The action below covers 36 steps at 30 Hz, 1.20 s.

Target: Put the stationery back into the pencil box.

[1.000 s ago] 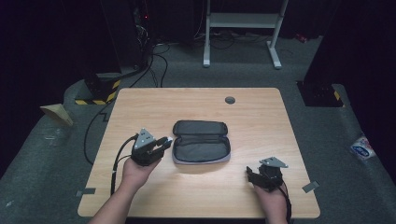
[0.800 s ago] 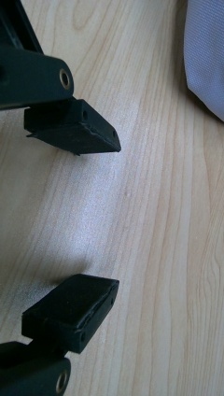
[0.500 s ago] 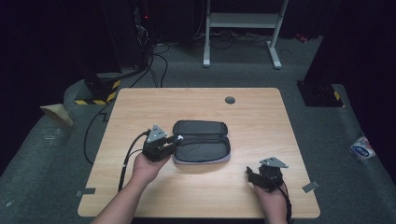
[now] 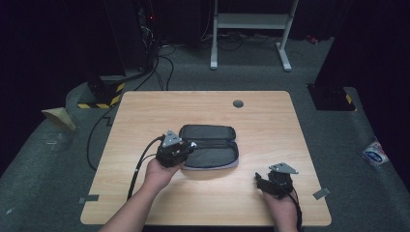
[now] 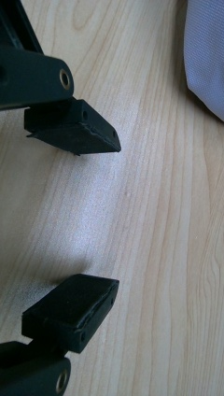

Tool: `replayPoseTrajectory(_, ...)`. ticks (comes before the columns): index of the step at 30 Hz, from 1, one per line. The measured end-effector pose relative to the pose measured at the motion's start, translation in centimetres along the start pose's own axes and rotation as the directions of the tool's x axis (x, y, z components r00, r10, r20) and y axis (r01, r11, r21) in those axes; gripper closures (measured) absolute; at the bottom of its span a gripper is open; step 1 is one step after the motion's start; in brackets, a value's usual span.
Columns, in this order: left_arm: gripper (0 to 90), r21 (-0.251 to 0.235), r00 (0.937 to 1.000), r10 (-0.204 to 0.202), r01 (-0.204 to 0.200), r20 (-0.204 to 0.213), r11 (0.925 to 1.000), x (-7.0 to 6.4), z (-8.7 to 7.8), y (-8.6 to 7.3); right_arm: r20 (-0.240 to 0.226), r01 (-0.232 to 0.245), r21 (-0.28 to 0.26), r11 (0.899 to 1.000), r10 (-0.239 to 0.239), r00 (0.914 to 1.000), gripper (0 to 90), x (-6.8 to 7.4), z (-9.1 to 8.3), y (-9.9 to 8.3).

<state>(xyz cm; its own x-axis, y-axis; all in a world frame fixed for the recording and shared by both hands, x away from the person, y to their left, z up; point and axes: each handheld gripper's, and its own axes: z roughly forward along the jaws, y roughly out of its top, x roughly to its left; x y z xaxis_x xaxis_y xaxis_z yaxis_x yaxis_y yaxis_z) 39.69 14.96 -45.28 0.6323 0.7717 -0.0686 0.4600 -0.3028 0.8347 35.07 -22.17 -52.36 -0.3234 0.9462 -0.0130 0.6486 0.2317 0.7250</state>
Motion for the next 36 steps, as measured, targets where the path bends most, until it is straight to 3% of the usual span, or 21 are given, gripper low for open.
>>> replayPoseTrajectory(16, 72.7, 0.103, 0.9996, 0.017, -0.015, -0.024, 0.9946, -0.1, 1.9, -2.1, -0.002, 0.007, -0.001, 1.000, -0.007, 1.0000, 28.4, 0.0, 0.0, 0.0)
replayPoseTrajectory(29, 72.2, 0.112, 0.9997, -0.008, 0.011, -0.025, 0.9936, -0.4, 1.9, -3.5, -0.002, 0.008, -0.001, 1.000, -0.008, 1.0000, 28.5, 0.0, 0.0, 0.0)
replayPoseTrajectory(30, 68.0, 0.109, 0.9997, -0.012, 0.015, -0.022, 0.9940, -0.4, 1.9, -3.5, -0.002, 0.008, -0.001, 1.000, -0.008, 1.0000, 28.5, 0.0, 0.0, 0.0)
replayPoseTrajectory(36, 63.1, 0.079, 0.9995, -0.025, 0.026, -0.019, 0.9965, -0.3, 1.4, -3.4, -0.002, 0.011, -0.002, 1.000, -0.011, 0.9999, 28.6, 0.0, 0.0, 0.0)
